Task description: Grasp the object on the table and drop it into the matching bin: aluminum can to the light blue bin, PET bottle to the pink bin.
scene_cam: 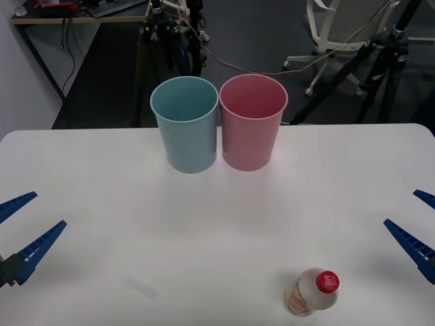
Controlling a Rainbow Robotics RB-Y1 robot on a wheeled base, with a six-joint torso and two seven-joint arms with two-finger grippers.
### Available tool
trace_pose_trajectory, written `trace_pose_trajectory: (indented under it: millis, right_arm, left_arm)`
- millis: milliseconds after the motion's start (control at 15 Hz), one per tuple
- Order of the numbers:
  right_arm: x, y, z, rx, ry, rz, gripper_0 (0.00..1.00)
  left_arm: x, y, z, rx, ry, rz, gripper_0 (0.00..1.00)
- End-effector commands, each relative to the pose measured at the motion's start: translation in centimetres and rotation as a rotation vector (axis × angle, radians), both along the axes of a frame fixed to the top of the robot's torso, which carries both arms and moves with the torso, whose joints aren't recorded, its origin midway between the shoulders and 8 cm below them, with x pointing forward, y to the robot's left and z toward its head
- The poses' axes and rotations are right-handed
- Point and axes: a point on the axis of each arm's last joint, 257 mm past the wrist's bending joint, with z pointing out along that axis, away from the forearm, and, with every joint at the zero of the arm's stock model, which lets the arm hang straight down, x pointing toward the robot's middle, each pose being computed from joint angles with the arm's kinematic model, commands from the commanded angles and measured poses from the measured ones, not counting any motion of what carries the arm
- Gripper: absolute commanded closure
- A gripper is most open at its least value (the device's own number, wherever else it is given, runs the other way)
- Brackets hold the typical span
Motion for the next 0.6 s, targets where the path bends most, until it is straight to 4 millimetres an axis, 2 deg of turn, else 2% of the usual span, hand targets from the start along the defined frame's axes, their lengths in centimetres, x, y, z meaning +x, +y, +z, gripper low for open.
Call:
trace_pose_trajectory:
  millis: [67, 133, 267, 600]
  right_arm:
    - [0.6, -0.2, 1.2, 0.000, -0.032, -0.004, 0.00]
    - [0.7, -0.1, 2.1, -0.008, -0.058, 0.002, 0.00]
    - [0.6, -0.1, 1.9, -0.012, -0.054, 0.002, 0.00]
    - [-1.0, -0.1, 0.4, -0.053, -0.019, 0.026, 0.00]
  left_arm:
    - [0.0, 0.0, 0.0, 0.000, 0.000, 0.000, 0.00]
    - [0.0, 0.0, 0.0, 0.000, 0.000, 0.000, 0.00]
    - [0.0, 0.0, 0.0, 0.000, 0.000, 0.000, 0.00]
    - [0.0, 0.0, 0.0, 0.000, 0.000, 0.000, 0.00]
